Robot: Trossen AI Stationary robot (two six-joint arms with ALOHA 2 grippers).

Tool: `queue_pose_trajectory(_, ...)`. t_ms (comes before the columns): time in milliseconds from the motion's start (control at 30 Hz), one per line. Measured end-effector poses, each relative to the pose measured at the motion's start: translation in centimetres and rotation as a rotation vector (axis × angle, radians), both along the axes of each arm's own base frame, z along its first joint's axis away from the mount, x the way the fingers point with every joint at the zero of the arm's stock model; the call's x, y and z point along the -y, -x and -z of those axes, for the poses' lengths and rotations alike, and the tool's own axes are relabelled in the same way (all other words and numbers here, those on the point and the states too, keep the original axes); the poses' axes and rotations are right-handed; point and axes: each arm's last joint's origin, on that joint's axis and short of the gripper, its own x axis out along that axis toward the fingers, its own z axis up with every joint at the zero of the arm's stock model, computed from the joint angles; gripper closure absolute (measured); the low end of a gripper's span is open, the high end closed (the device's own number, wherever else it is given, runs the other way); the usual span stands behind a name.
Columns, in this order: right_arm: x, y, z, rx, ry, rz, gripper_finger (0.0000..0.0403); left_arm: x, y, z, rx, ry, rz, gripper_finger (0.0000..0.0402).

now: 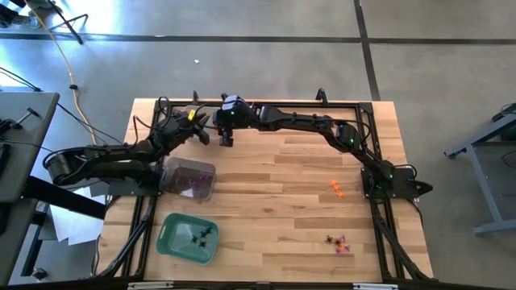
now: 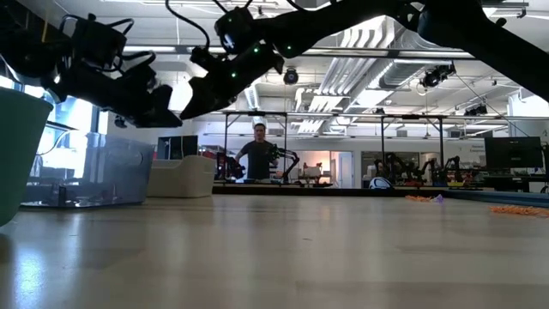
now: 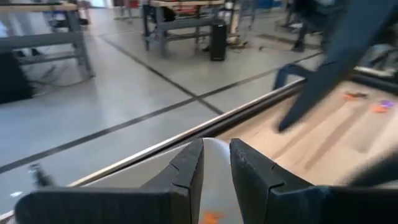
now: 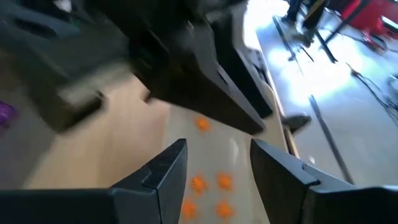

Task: Sort Halloween decoration
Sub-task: Put the top right orange spider into the gray bin

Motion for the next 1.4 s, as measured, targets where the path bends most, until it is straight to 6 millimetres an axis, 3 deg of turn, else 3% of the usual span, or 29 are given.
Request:
queue_pose_trajectory(333,1.6,2.0,1.6,-0.231,-0.024,0.093,0.0237,0.7,-0.5,-0.1,0.024,0.015,0.156,0.0337)
queue_pose_trajectory(500,3.9,3.8,0.1,-0.248,-0.089,0.119,0.0264,1.0,-0.6,0.1,-0.004,0.024,0.174,0.0337)
queue_pose_trajectory(667,7.0,6.7,-1.6,-0.279,-0.168,0.16,0.0296,1.4,-0.4,0.2,-0.027,0.052,0.184,0.0337)
queue_pose_trajectory(967,12.1,13.9,-3.2,-0.45,-0.4,0.296,0.0327,3.3,0.1,-0.8,-0.012,0.053,0.268,0.0337)
queue_pose_trajectory(1233,12.7,18.3,-4.0,-0.638,-0.533,0.363,0.0329,5.2,2.0,-1.2,-0.046,0.092,0.268,0.0337)
queue_pose_trajectory(1400,12.3,20.9,-5.8,-0.717,-0.587,0.387,0.0329,6.2,3.5,-1.7,-0.012,0.081,0.262,0.0337)
